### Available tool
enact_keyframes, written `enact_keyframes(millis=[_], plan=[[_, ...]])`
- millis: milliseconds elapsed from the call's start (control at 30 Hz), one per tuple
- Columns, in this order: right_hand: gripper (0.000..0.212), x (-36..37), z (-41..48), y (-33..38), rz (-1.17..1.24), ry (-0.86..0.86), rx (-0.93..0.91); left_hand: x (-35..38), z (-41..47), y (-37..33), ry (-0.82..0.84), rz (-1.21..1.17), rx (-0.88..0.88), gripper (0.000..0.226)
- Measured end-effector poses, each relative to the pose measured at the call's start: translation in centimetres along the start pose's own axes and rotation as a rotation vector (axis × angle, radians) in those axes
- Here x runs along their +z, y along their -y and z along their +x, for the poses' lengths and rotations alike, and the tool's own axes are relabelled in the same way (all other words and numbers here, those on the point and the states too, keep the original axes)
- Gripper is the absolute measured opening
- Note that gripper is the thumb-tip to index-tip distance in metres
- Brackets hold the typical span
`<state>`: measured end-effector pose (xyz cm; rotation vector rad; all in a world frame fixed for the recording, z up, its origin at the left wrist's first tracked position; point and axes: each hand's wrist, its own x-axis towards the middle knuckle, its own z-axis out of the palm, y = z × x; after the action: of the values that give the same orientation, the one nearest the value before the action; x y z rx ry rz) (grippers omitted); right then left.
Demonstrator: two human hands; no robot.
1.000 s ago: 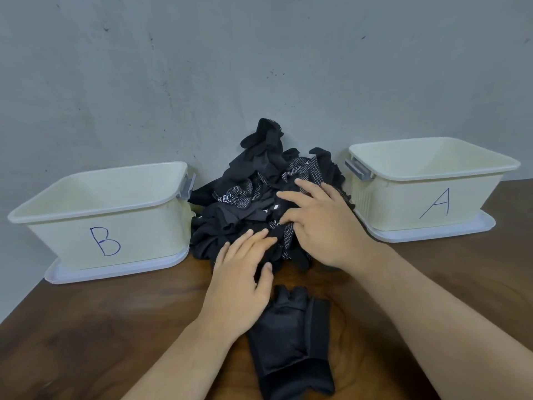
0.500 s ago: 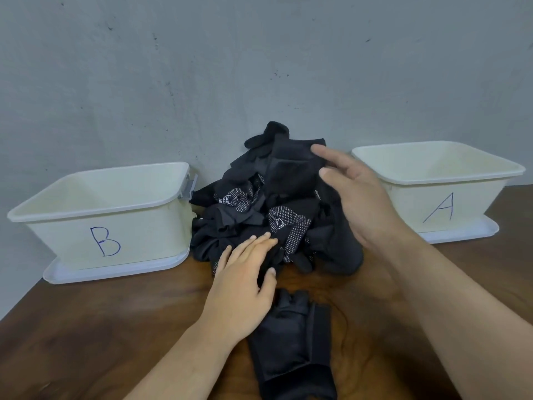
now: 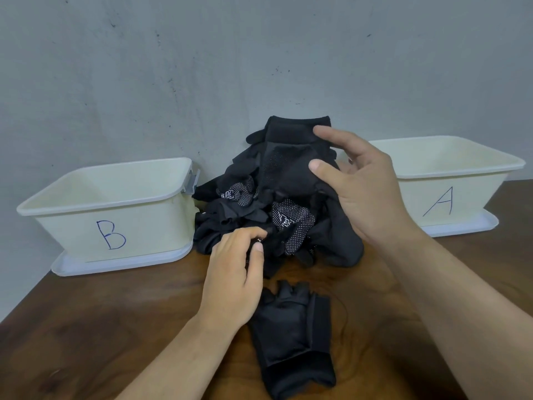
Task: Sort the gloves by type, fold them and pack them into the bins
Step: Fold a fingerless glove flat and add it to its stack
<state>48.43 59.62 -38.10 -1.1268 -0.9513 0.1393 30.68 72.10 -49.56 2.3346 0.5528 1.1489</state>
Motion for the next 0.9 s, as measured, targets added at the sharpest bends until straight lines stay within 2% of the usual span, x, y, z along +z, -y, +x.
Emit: enact_keyframes(millis=[133,233,433,567,700,833,900], plan=[[0.047,0.7,-2.2,0.6,0.046,0.021,0.072,-0.9,-0.3,-0.9,-0.115,-0.231,-0.115,0.024],[0.048,1.2,-4.4,0.9,-0.015,0.068,0.124,-2.1,-1.0,-1.5,-0.16,-0.387,-0.176,0.026],[0.05,1.2,-9.5,-0.3,-0.063,0.177,0.162,-3.9,-3.3,-3.3,0.038,-0.581,-0.17,0.051],[0.058,0.7,-11.6,-1.7,-0.141,0.264,0.224,-4.1,-4.8,-4.7,0.131,-0.665,-0.292,0.031],[0.044,-0.5,-11.3,-2.4,-0.11,0.298,0.251,-4.0,-4.9,-4.7,0.092,-0.695,-0.392,0.026],[0.051,-2.3,-10.8,-5.4,-0.547,0.445,0.115,-3.8,-4.0,-4.2,-0.009,-0.816,-0.483,0.028],[0.044,-2.8,-10.5,-6.7,-0.627,0.517,0.103,-3.7,-3.8,-4.2,-0.048,-0.91,-0.548,0.031]])
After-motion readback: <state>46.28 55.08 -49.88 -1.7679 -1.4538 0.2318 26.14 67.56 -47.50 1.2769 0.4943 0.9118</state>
